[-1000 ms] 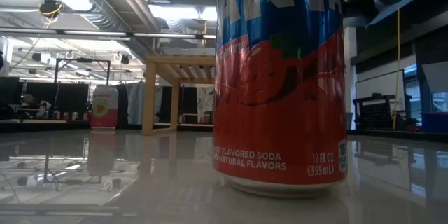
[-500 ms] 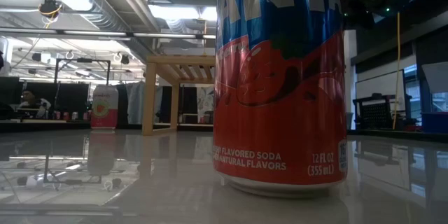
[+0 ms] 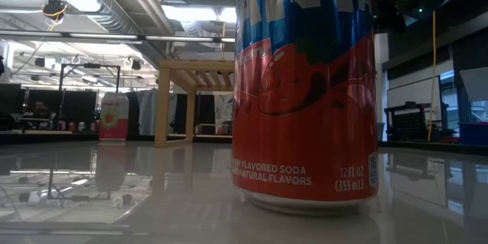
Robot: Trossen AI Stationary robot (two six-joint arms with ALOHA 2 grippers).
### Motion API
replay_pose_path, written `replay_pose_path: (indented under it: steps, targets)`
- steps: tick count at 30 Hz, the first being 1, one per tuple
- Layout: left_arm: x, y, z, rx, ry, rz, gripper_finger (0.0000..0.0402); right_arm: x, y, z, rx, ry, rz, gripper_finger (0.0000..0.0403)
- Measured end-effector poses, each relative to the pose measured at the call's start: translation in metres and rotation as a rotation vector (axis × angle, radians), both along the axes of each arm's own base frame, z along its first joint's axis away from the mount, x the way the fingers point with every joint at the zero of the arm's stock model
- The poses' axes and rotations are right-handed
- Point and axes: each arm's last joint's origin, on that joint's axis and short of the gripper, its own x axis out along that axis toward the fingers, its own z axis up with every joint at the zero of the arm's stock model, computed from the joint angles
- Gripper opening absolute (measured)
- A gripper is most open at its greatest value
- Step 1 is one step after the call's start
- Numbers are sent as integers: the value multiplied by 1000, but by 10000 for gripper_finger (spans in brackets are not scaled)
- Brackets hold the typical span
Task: Place canned beverage on shelf
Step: Put the top blue soda can on the shelf, then put the blue soda can on the shelf aligned with the other blue soda can
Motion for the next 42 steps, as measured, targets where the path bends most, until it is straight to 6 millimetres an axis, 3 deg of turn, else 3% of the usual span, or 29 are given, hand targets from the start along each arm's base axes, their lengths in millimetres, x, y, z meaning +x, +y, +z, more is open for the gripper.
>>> replay_pose_path:
  steps: [8,17,27,31,35,42]
  targets:
    - [0,0,0,-1,0,0,279,-1,1,2,-4,-3,-22,268]
    - [0,0,0,-20,-3,-2,279,-2,2,16,-12,-35,-30,277]
    - [0,2,1,6,-12,28,279,7,9,83,45,-103,-29,279]
    - [0,-4,1,4,-12,0,279,18,29,110,100,-59,10,279]
    - [1,-13,1,-11,-16,-35,279,39,63,126,141,-10,114,279]
    - [6,-23,-9,-4,62,-25,279,75,132,115,172,127,216,279]
